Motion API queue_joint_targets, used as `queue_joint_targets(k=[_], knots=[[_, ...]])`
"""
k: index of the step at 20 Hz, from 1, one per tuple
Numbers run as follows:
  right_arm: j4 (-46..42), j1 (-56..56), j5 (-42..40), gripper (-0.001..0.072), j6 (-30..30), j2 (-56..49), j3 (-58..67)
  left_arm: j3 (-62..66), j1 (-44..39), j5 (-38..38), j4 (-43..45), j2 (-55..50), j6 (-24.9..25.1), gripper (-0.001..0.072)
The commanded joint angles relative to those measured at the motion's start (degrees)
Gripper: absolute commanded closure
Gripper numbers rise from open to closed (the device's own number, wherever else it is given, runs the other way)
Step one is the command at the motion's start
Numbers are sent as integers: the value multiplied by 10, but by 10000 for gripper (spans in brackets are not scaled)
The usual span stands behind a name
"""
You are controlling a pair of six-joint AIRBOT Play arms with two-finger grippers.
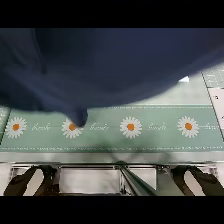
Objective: Fold the shirts.
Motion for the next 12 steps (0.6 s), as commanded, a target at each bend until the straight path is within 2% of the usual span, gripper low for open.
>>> queue_joint_targets(k=[1,3,6,10,12], knots=[[-59,1,35,688,21,59,0,13,-87,-10,130,52,-25,694],[-58,1,52,688,26,64,0,12,-155,-20,217,67,-61,694],[-43,0,56,688,29,64,-60,-24,-178,-59,297,62,-74,694],[13,0,35,688,17,55,-215,-202,-178,-54,299,39,-83,694],[48,0,-3,688,-6,29,-296,-294,-178,-12,299,2,-82,694]])
